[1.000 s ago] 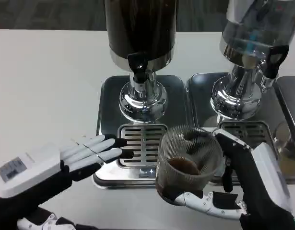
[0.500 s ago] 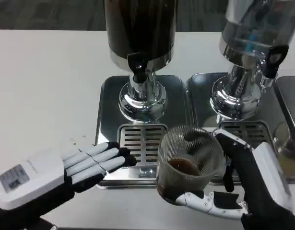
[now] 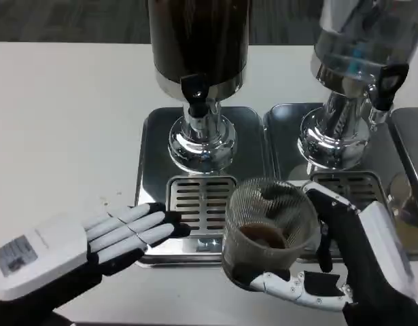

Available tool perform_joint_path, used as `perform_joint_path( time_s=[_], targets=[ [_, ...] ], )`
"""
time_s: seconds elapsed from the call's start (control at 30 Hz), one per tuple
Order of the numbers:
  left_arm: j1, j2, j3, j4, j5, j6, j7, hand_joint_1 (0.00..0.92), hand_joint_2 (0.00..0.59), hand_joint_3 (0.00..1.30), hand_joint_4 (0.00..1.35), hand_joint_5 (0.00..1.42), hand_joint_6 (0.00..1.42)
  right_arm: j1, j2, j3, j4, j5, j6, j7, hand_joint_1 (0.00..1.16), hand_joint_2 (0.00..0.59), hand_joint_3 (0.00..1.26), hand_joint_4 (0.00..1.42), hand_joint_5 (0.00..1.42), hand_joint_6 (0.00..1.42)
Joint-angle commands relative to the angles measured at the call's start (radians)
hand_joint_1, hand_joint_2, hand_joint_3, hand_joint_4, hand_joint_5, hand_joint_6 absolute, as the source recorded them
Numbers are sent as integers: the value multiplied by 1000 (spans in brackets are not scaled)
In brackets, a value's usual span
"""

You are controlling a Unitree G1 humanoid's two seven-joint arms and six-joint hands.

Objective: Grasp the cup under the faucet to collect the drink, then remove the cup.

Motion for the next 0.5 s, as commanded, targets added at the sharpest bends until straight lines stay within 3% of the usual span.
perform_joint_path(
  time_s=[0.03, 0.5],
  targets=[
    [8, 20, -7, -7, 5, 5, 20, 0, 95, 59, 0, 0, 74, -3, 1, -6, -38, 14, -43, -3, 783, 299, 550, 653, 933, 1320],
    [18, 19, -15, -15, -1, 10, 22, 0, 96, 59, 0, 0, 74, -5, 1, -10, -37, 22, -44, 1, 782, 300, 550, 653, 942, 1321]
  ],
)
